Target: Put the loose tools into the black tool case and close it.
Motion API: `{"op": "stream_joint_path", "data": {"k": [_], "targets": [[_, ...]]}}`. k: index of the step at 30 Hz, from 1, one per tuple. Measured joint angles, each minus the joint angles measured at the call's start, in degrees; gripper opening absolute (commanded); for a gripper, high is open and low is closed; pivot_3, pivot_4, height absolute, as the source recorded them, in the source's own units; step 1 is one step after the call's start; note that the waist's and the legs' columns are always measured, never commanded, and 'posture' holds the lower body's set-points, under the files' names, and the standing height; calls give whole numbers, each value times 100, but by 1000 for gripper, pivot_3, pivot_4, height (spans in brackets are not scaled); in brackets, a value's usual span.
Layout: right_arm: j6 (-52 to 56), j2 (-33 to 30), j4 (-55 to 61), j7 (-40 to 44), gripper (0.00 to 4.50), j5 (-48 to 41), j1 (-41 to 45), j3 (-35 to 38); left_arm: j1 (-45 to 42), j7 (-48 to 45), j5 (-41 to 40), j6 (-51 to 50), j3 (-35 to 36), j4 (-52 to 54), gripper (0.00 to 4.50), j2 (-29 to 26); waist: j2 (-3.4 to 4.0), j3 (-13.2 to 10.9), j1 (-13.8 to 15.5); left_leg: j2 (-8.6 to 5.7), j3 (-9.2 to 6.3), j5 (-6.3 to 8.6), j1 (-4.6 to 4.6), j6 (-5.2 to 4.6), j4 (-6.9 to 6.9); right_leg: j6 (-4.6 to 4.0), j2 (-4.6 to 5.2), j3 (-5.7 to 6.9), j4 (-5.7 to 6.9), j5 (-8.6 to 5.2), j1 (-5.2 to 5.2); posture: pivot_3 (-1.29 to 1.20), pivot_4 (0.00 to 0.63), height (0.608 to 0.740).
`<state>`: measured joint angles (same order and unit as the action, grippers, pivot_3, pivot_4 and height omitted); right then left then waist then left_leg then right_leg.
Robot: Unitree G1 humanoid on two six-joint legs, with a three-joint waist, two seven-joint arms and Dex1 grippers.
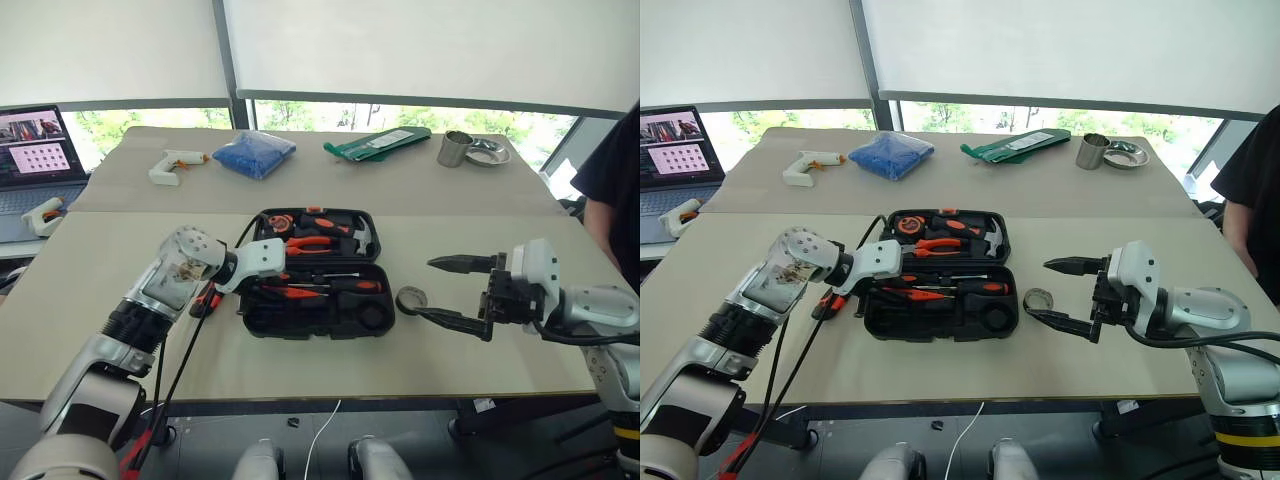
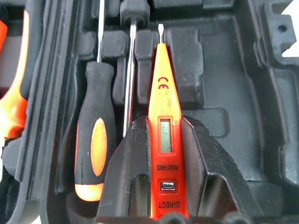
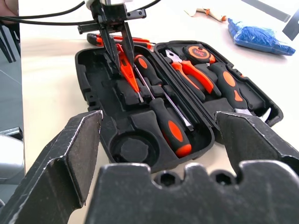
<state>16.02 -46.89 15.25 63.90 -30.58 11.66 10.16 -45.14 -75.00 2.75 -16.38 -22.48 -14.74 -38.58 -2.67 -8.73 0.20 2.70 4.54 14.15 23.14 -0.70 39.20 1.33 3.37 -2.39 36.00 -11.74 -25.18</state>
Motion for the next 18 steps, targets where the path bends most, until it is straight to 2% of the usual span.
{"op": "stream_joint_path", "data": {"k": [8, 10, 14, 18], "targets": [[234, 0, 116, -44, 4500, -4, 168, -33, -11, 16, 168, 27, -41, -16, 467, 34, 0, 0, -5, 0, 0, 0, -7, -1, 5, 0, -1, -1, 7, 0, 6, 0, 150, 740], [274, 4, 116, -43, 4500, -4, 175, -50, 0, 24, 155, -15, -12, -12, 1467, 61, 0, 0, -5, 0, -1, 0, -6, -1, 7, 1, 0, -1, 7, 0, 6, 0, 150, 740], [407, 49, 116, -76, 4500, -74, 241, -62, 121, 59, -117, 96, 282, 1, 2793, 109, 0, 0, -8, 1, -2, 0, -2, -1, 8, 0, 0, 0, 7, 1, 2, 0, 150, 740], [597, 89, 114, -98, 4500, -235, 393, -63, 23, 1, -519, 280, 663, 11, 2793, 157, 0, 0, -5, 1, -4, 0, 3, -1, 10, 1, 0, 1, 6, 1, 1, 0, 150, 740]]}}
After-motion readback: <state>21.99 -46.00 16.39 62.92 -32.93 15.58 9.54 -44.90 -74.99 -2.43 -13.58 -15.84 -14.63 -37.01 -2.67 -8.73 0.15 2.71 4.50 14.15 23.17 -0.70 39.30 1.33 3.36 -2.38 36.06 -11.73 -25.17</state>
